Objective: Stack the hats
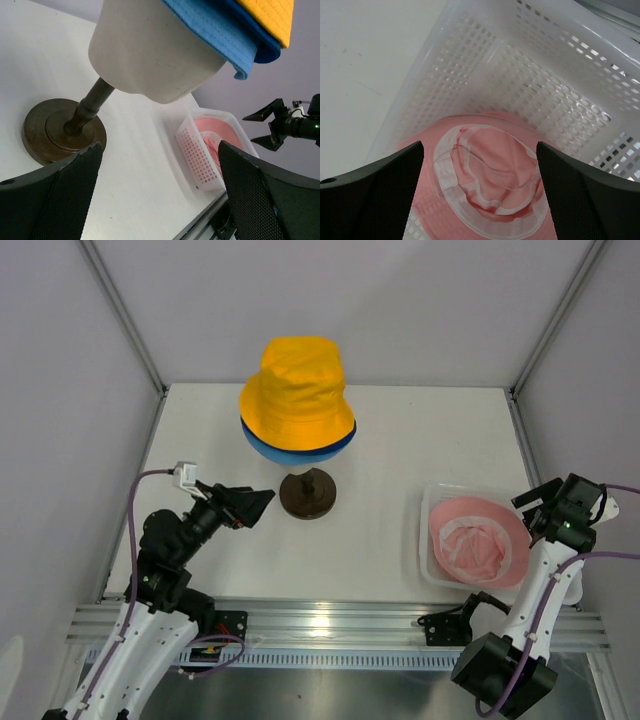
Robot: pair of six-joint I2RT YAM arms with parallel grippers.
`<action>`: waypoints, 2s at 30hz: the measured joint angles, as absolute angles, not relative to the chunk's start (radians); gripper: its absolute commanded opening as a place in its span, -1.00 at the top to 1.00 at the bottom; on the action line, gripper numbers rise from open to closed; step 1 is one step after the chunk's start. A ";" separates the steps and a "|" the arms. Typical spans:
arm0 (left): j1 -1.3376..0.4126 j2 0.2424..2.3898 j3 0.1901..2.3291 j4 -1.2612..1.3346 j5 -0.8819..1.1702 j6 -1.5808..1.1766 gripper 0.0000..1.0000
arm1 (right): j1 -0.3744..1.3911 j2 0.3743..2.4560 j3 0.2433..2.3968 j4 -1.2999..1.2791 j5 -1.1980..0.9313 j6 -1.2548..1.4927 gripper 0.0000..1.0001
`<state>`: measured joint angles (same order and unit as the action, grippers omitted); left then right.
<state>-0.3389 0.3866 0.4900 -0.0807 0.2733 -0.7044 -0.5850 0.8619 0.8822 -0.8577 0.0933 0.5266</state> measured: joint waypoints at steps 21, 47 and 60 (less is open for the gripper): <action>-0.376 0.467 0.470 -0.051 0.307 -0.698 -0.99 | -0.623 0.793 0.712 -0.646 -0.041 0.864 -0.99; -0.376 0.545 0.484 -0.055 0.298 -0.701 -0.99 | -0.624 0.750 0.606 -0.709 0.072 1.720 -0.99; -0.376 0.580 0.492 -0.056 0.290 -0.706 -0.99 | -0.624 0.782 0.505 -0.688 0.166 1.831 -0.41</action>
